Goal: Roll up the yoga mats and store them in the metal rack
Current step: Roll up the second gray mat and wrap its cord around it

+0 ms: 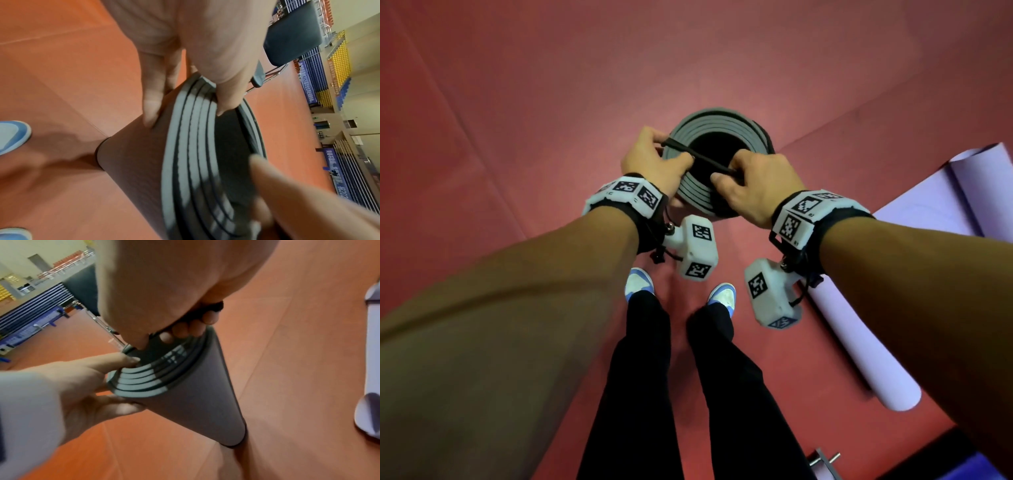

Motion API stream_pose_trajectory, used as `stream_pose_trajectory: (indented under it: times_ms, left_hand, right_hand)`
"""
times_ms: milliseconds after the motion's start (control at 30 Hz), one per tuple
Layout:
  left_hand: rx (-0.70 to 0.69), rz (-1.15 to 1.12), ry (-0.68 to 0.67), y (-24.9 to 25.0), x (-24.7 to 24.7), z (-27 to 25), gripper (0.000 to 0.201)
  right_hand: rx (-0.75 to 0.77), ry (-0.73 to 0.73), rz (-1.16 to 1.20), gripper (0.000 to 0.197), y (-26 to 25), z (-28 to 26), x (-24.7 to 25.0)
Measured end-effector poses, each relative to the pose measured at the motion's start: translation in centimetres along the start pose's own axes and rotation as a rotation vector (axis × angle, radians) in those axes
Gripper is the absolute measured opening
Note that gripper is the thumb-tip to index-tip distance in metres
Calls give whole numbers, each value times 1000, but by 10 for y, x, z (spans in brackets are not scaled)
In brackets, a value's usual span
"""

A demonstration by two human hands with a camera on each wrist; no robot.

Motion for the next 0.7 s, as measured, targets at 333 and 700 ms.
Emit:
stream_pose_trajectory:
  times_ms: [333, 700]
  left_hand:
    - [-72, -52, 55, 5, -12, -5, 31]
    - [-39, -361, -105, -8, -24, -4, 17]
  right_hand:
    - [-96, -38, 174, 40, 41, -33, -38]
    - [148, 150, -136, 51, 9, -48, -61]
Point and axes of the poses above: each hand's wrist, its own z-axis towards the middle knuckle, its own x-axis out of the back of the hand, y = z × x, the point moved 8 cm from there along z, towards the middle knuckle, and after that the axes turned 11 degrees about -y, right-handed, at the moved point
